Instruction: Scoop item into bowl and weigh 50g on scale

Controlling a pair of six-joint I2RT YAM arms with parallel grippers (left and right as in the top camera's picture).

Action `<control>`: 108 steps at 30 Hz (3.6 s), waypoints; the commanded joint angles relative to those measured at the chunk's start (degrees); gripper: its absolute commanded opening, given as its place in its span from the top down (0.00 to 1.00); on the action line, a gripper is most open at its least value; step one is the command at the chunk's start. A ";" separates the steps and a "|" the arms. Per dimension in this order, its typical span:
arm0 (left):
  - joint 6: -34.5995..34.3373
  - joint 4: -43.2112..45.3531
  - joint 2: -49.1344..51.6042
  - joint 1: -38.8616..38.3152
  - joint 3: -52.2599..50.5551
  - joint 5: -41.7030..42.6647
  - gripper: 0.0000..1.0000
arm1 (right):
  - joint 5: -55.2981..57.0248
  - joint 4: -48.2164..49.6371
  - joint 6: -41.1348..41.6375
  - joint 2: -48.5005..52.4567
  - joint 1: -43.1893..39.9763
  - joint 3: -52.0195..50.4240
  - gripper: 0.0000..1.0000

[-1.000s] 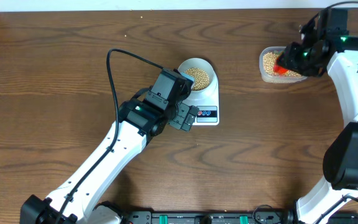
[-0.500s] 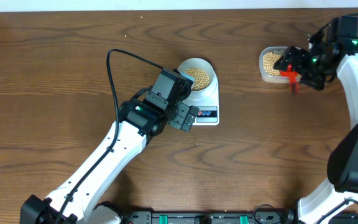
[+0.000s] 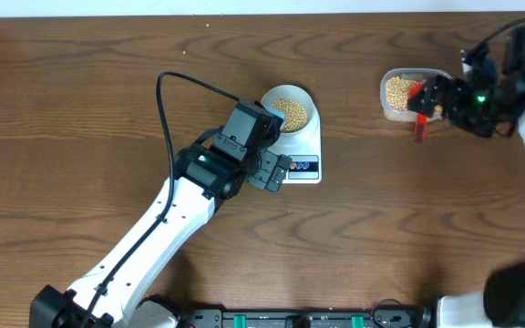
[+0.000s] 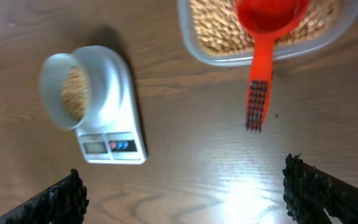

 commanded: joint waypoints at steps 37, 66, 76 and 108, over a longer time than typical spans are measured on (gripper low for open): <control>-0.09 -0.13 0.04 0.17 0.17 -0.15 0.02 | 17.64 23.21 -9.84 -66.45 0.22 -38.18 0.01; -0.09 -0.15 0.04 0.17 0.17 -0.15 0.02 | 20.70 64.65 -10.08 -92.28 4.15 -90.27 0.01; -0.09 -0.15 0.04 0.17 0.17 -0.15 0.02 | 20.85 62.58 -10.03 -92.21 4.13 -90.25 0.01; -0.72 1.11 -3.10 4.17 0.15 -0.11 0.02 | 20.85 62.58 -10.03 -92.21 4.13 -90.25 0.01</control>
